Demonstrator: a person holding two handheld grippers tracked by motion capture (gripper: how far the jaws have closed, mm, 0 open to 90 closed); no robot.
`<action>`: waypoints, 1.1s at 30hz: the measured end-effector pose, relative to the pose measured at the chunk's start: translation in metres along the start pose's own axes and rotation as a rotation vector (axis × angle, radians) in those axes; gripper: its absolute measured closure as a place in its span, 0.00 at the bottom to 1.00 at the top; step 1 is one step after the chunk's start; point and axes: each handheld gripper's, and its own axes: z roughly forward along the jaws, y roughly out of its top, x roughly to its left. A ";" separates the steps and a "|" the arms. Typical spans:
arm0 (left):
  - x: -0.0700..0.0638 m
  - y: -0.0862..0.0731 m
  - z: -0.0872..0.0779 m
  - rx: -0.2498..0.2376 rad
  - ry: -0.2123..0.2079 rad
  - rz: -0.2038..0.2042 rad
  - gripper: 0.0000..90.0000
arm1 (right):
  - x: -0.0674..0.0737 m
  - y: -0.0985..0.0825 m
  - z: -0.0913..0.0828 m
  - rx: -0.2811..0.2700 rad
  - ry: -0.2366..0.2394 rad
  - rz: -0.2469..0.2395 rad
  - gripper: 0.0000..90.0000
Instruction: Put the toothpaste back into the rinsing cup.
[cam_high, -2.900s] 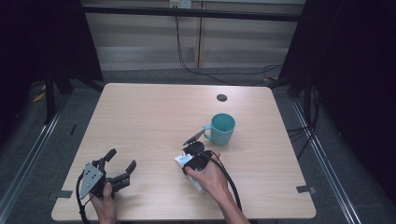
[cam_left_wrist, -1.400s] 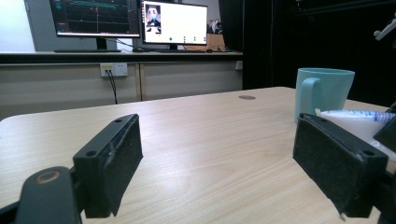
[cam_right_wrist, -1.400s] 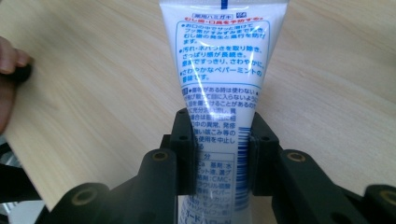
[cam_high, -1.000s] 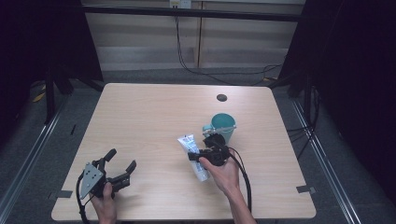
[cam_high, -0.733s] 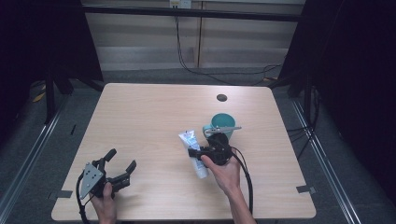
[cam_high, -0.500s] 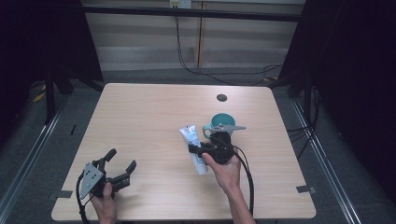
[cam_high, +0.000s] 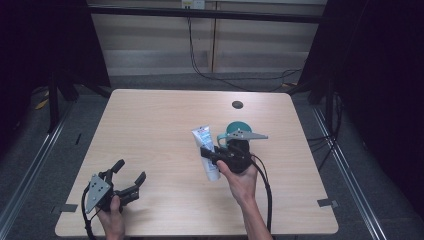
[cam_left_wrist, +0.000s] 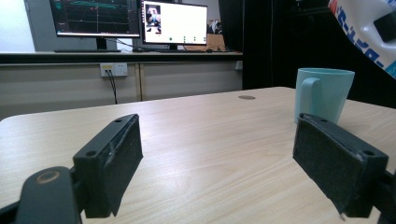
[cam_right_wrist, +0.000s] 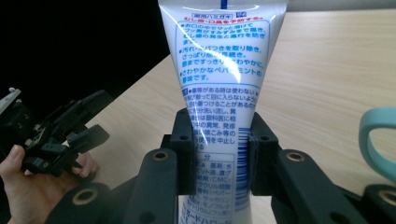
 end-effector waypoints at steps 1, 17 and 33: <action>0.000 0.000 0.000 -0.001 0.000 -0.002 0.17 | 0.000 0.001 0.000 -0.009 0.004 -0.005 0.78; 0.000 0.000 0.000 -0.005 0.001 -0.003 0.17 | 0.003 0.013 -0.007 -0.118 0.038 -0.039 0.78; 0.000 0.000 0.000 -0.005 0.001 -0.003 0.17 | 0.001 0.025 -0.009 -0.144 0.026 -0.059 0.78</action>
